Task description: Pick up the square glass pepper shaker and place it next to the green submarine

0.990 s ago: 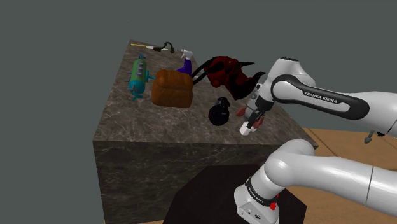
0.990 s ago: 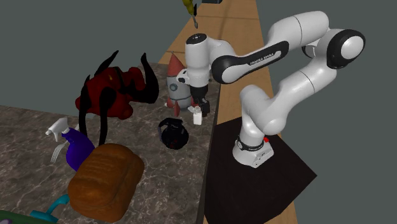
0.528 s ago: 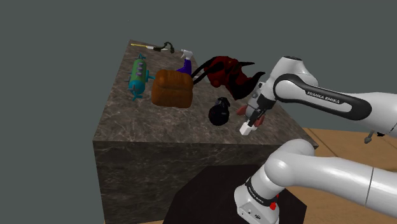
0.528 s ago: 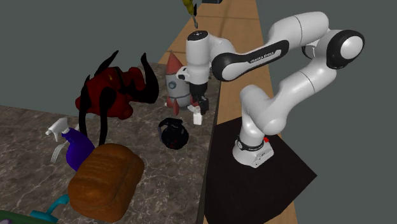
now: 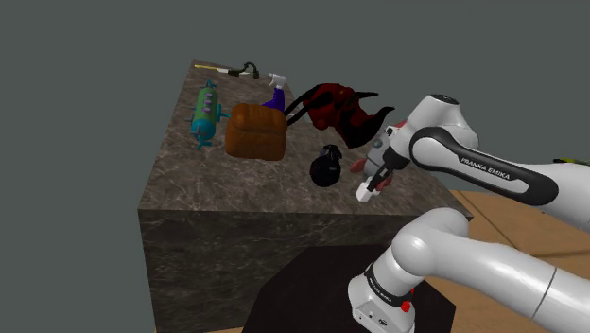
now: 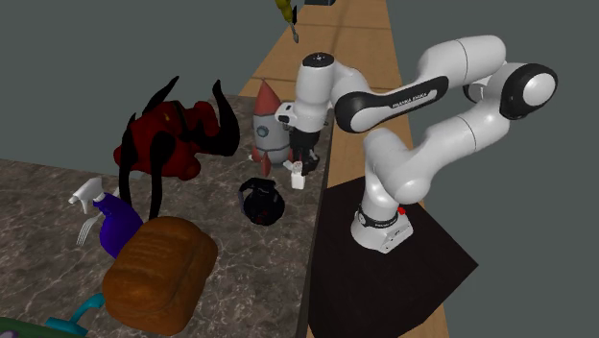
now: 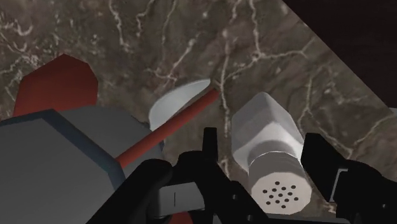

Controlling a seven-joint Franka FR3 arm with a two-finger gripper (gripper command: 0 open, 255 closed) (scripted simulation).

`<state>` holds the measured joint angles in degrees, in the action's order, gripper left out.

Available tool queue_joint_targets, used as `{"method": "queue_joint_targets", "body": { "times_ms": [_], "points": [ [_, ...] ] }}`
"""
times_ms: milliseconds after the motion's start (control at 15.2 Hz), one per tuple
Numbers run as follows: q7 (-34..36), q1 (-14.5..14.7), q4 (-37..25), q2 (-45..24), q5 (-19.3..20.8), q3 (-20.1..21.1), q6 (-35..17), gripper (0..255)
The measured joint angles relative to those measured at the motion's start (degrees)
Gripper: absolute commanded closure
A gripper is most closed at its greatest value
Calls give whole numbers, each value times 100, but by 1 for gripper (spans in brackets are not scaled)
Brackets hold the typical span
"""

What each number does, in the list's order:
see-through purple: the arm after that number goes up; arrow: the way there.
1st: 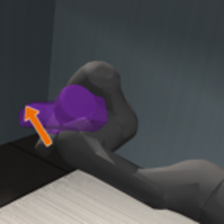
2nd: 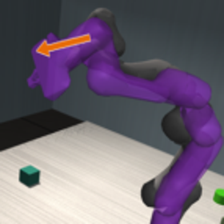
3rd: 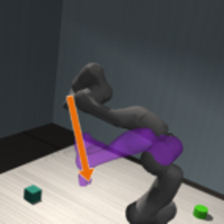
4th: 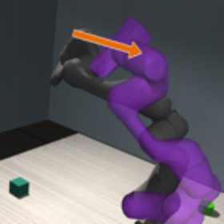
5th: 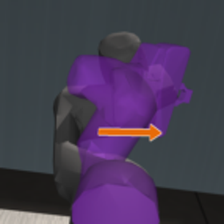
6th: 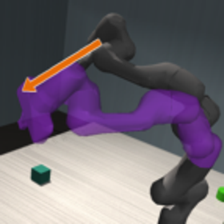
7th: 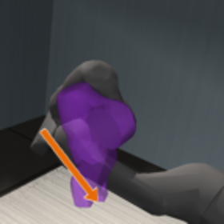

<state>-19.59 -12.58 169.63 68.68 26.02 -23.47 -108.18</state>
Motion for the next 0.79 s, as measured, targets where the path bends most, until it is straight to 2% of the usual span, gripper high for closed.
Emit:
{"method": "queue_joint_targets", "body": {
  "times_ms": [66, 198, 330, 462, 792],
  "points": [
    [-64, -93, 136, 214, 54, -5, -116, 255],
    [-74, 142, -307, -544, -147, 32, 170, 255],
    [-101, 213, -497, -911, -189, 82, 246, 255],
    [-169, 204, -620, -923, -364, 171, 517, 255],
    [-235, 214, -892, -964, -449, 346, 1080, 255]
  ]
}}
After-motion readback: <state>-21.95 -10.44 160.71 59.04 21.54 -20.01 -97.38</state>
